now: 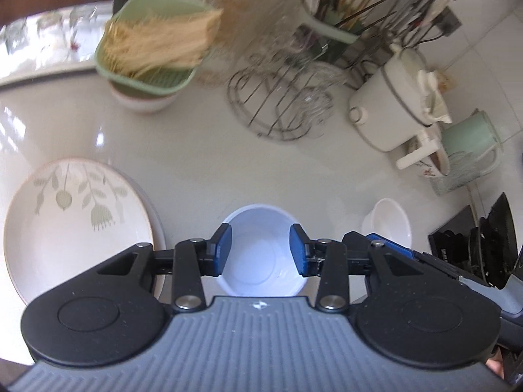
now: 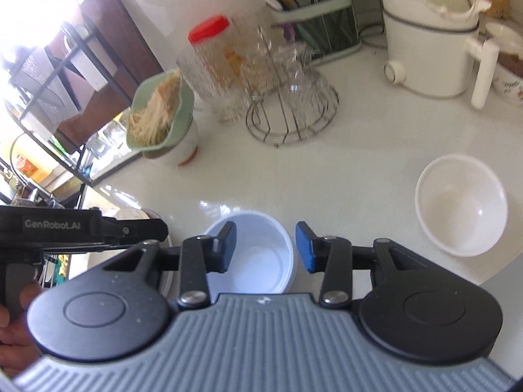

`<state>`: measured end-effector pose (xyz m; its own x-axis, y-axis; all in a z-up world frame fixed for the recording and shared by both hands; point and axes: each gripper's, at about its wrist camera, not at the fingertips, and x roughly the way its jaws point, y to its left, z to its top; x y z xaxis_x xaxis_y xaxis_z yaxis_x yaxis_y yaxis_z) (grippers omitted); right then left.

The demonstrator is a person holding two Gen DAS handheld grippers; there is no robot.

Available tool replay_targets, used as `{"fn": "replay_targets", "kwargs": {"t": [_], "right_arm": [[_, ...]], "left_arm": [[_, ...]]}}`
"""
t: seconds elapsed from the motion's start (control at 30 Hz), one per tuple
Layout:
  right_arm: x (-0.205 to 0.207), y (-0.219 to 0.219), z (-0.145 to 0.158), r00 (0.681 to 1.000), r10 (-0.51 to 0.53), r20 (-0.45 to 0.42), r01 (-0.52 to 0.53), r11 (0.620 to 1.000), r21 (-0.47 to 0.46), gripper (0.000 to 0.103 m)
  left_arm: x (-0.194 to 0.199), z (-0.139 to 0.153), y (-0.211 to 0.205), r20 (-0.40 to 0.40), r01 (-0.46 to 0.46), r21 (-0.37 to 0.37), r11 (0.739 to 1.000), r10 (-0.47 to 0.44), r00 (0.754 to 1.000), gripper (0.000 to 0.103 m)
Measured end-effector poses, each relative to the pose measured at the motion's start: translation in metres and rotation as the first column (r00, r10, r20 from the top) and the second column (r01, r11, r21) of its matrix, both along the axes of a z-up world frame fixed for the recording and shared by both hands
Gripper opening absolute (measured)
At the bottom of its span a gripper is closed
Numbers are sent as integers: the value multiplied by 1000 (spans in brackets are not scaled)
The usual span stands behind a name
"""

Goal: Organize plates and bowls
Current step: 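Lower the bowl into the first bowl and open both grippers, then move both grippers to the white ceramic bowl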

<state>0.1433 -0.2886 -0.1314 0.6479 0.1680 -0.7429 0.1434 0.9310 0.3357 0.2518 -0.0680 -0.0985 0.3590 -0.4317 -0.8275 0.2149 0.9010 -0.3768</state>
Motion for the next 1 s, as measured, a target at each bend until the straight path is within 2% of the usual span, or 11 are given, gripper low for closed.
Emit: {"fn": "replay_targets", "kwargs": {"t": [0.23, 0.43, 0.73, 1.0], "right_arm": [[-8, -6, 27, 997, -31, 71, 33, 999, -24, 43], [-17, -9, 45, 990, -59, 130, 67, 996, -54, 43], [-29, -20, 64, 969, -108, 224, 130, 988, -85, 43], [-41, -35, 67, 954, -162, 253, 190, 977, -92, 43]], "left_arm": [[-4, 35, -10, 92, 46, -9, 999, -45, 995, 44], [-10, 51, -16, 138, 80, -9, 997, -78, 987, 45], [-13, 67, -39, 198, 142, -22, 990, -135, 971, 45], [-15, 64, -61, 199, 184, -20, 983, -176, 964, 45]]}}
